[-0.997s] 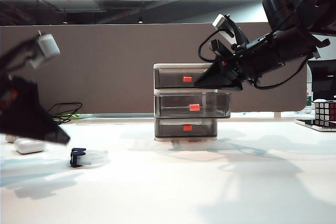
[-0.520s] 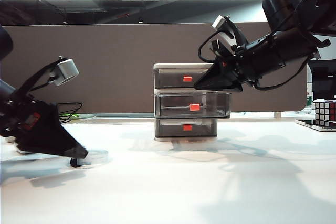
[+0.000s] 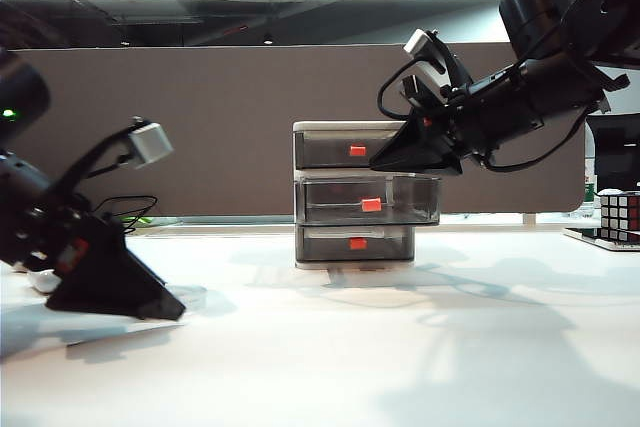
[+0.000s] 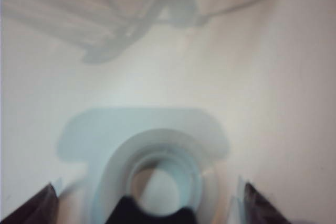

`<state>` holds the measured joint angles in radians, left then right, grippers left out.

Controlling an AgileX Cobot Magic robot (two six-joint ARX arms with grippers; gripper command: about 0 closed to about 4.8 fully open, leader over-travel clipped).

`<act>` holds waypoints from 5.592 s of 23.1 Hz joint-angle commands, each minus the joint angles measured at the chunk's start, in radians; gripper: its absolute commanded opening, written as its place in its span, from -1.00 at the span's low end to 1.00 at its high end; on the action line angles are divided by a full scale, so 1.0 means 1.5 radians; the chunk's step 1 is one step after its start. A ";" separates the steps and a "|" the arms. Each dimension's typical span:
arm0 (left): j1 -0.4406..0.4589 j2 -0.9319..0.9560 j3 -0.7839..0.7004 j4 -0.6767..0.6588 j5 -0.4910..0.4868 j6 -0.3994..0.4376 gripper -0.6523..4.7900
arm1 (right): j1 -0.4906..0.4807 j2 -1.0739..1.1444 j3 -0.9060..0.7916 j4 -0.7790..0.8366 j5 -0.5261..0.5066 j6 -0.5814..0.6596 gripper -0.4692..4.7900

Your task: Open the second layer of the drawer on the table, pick up the transparent tape on the table and put it in, and finally close the drawer.

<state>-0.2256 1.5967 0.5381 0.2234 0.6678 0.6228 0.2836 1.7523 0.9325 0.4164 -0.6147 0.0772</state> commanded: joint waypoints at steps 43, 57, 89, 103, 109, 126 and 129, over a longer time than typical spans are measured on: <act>-0.251 0.104 0.356 -0.046 -0.229 -0.072 -0.32 | 0.001 -0.002 0.000 -0.027 -0.012 0.001 -0.84; -0.256 0.077 0.356 -0.037 -0.252 -0.084 0.84 | 0.001 -0.003 0.000 -0.025 -0.011 -0.004 -0.84; -0.256 0.071 0.352 -0.215 -0.136 -0.166 -0.78 | 0.002 0.093 0.301 -0.120 -0.017 -0.019 -0.84; -0.256 0.104 0.353 -0.056 -0.301 -0.210 -0.78 | 0.005 0.112 0.302 -0.194 0.077 -0.020 -0.84; -0.256 0.140 0.354 0.034 -0.313 -0.219 -0.78 | 0.005 0.112 0.302 -0.206 0.077 -0.025 -0.84; -0.273 0.187 0.354 0.133 -0.494 -0.233 -0.78 | 0.005 0.112 0.302 -0.231 0.077 -0.045 -0.84; -0.275 0.187 0.354 0.152 -0.495 -0.231 -0.78 | 0.005 0.112 0.302 -0.236 0.078 -0.051 -0.84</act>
<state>-0.6380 1.8812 1.0668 0.4152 -0.0696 0.2752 0.2897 1.9118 1.3933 0.1364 -0.5041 0.0048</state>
